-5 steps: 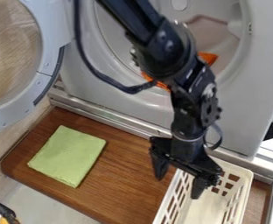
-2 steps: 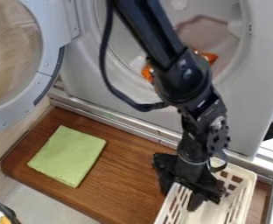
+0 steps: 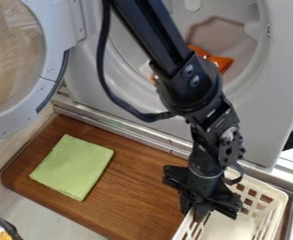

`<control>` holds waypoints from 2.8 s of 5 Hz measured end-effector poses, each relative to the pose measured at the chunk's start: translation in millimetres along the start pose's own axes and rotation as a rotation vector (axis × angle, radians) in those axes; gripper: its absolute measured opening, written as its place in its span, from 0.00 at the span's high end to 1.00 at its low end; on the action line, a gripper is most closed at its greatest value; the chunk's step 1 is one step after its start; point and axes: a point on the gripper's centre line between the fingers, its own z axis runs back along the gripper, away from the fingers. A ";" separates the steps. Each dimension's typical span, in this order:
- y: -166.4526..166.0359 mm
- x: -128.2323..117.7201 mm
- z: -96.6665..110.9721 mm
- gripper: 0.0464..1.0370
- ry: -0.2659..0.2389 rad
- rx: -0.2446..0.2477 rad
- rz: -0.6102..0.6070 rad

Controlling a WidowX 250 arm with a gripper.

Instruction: Move the white basket to the middle of the table

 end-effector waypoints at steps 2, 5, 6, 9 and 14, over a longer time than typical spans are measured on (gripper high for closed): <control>1.2 6.3 13.8 0.94 -0.016 -0.075 -0.021; 97.7 -11.8 61.4 0.96 -0.094 -0.118 0.082; 127.6 -12.0 44.3 0.96 -0.097 -0.108 0.130; 165.1 15.9 1.0 0.96 -0.002 -0.026 0.174; 138.2 32.9 27.4 0.14 -0.064 0.008 0.107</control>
